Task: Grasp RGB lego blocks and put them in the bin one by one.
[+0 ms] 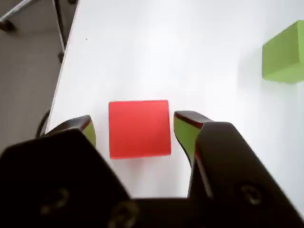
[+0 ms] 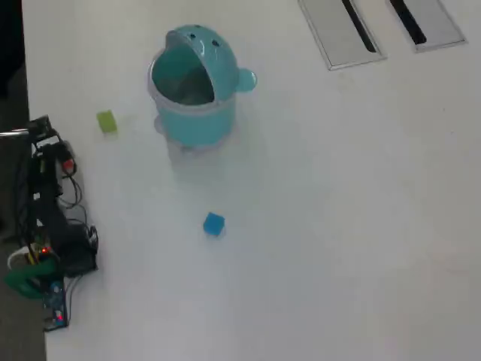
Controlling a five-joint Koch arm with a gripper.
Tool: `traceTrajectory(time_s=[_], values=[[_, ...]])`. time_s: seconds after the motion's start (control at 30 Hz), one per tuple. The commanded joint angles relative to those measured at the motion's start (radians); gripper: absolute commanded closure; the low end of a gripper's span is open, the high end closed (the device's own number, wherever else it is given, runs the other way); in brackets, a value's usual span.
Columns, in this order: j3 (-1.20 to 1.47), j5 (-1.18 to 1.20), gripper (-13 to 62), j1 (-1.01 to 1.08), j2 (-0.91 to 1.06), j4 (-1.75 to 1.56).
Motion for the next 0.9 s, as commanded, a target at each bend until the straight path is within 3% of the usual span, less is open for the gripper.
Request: traceTrajectory(time_s=[0.0, 0.17, 0.6, 0.87], values=[[-0.069, 0.006, 19.5, 0.002, 0.002, -0.057], [-0.035, 0.005, 19.9, 0.003, -0.018, -0.091], [0.005, 0.037, 33.2, -0.005, 0.0, -0.08], [-0.031, 0.066, 37.1, -0.003, 0.135, -0.035]])
